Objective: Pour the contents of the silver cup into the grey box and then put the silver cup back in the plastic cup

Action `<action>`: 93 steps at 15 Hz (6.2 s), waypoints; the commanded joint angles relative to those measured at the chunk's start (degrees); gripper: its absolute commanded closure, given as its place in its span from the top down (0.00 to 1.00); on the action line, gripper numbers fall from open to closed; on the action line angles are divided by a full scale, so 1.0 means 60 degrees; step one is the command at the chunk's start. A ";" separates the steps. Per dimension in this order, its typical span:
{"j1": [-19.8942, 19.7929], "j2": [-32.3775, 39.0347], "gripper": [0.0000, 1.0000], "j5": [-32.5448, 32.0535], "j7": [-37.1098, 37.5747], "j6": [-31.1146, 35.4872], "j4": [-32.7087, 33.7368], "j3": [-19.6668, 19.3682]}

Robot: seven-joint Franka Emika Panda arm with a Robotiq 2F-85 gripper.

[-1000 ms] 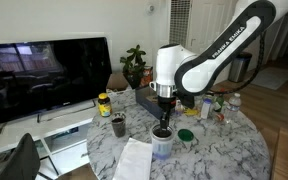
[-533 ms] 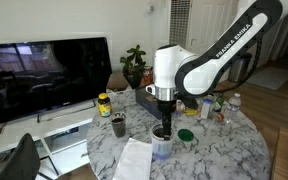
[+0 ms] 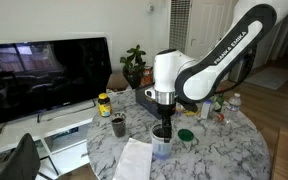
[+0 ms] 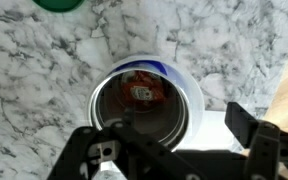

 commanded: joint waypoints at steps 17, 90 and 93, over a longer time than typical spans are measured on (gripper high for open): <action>0.0098 0.0489 0.09 -0.0749 -0.0012 0.0777 0.0130 -0.0219; -0.3941 0.0725 0.01 0.8185 -0.1220 0.2744 0.4861 0.0782; -0.4672 0.1048 0.01 0.9917 -0.2535 0.2588 0.5307 0.1423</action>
